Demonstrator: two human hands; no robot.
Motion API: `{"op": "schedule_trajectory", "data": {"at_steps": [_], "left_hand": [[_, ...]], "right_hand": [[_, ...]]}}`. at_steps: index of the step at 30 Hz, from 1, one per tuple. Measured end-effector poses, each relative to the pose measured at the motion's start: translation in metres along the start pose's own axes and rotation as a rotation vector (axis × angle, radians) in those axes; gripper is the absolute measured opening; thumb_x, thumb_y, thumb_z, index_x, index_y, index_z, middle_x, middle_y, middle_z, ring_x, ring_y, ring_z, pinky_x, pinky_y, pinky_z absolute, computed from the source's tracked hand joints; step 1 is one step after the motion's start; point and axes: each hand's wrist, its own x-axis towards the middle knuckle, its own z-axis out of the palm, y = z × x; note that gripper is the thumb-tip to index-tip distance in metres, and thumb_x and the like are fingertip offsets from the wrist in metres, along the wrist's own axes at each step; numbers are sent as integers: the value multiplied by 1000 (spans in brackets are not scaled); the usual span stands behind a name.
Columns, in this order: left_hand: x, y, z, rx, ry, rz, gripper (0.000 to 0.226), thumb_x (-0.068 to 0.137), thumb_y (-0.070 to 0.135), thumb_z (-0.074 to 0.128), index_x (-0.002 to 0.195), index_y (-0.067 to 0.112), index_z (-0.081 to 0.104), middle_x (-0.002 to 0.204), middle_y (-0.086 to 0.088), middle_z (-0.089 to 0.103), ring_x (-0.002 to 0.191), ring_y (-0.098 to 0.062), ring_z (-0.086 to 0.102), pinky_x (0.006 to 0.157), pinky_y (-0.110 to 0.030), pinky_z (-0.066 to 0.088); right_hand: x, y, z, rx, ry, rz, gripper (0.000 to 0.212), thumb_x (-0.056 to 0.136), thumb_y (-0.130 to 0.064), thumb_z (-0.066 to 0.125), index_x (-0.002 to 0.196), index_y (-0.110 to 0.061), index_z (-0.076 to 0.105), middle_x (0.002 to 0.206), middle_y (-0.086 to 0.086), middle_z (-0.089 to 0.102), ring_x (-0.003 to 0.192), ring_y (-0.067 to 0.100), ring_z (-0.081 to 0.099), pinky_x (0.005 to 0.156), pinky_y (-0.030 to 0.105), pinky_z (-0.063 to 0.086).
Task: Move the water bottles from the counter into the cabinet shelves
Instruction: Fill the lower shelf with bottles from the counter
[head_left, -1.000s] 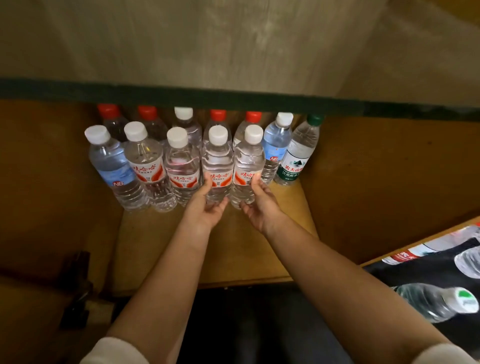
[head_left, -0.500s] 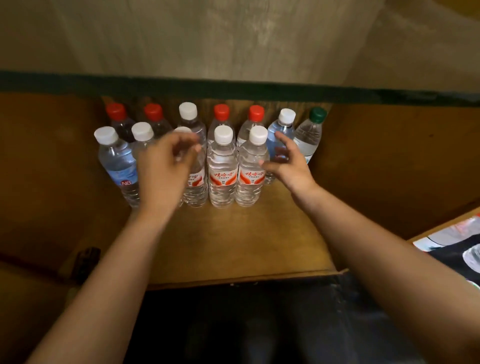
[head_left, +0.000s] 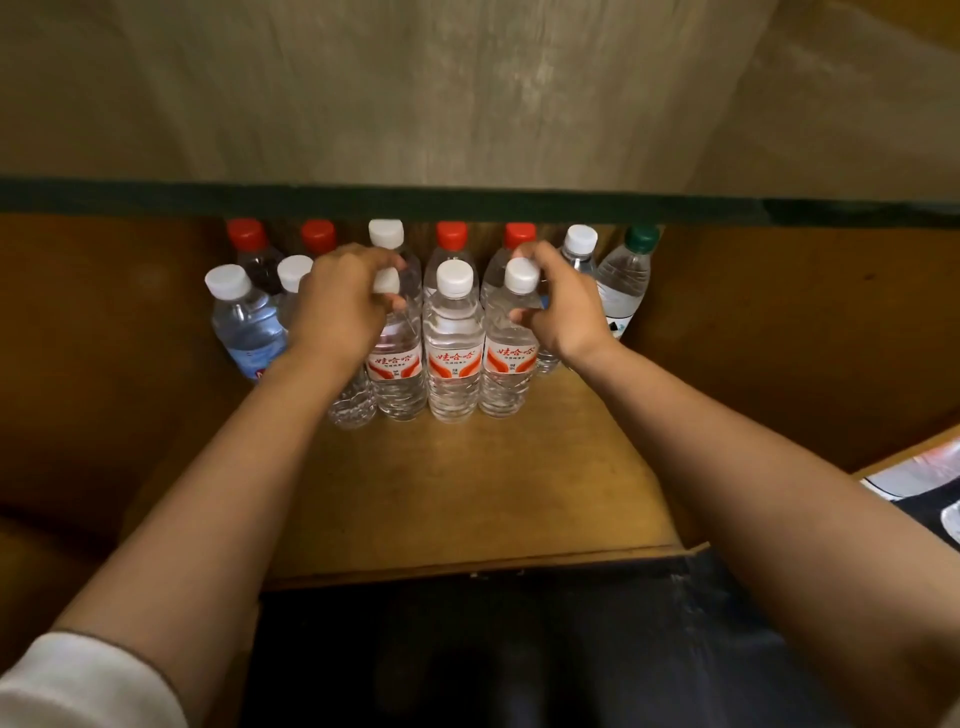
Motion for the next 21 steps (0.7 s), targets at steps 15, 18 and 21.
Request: {"op": "schedule_trajectory", "data": {"at_steps": [15, 18, 21], "left_hand": [[3, -8, -1, -82, -34, -18, 40, 84, 9, 65, 123, 17, 60, 129, -9, 58, 122, -31, 50, 100, -47, 42], [0, -10, 0, -137, -15, -13, 41, 84, 7, 65, 123, 17, 59, 128, -8, 59, 120, -28, 51, 100, -46, 43], [0, -10, 1, -148, -3, -24, 41, 83, 9, 65, 123, 18, 60, 128, -6, 59, 120, -28, 51, 100, -46, 43]], "right_hand": [[-1, -10, -6, 129, -130, 49, 38, 79, 2, 63, 112, -11, 50, 119, 10, 56, 112, 28, 50, 96, 51, 45], [-1, -10, -4, 167, -127, 63, 34, 81, 2, 61, 111, -12, 51, 115, 5, 55, 109, 24, 49, 96, 49, 46], [1, -10, -3, 217, -102, 99, 33, 81, 3, 61, 109, -12, 53, 113, 2, 55, 108, 20, 48, 96, 48, 47]]}}
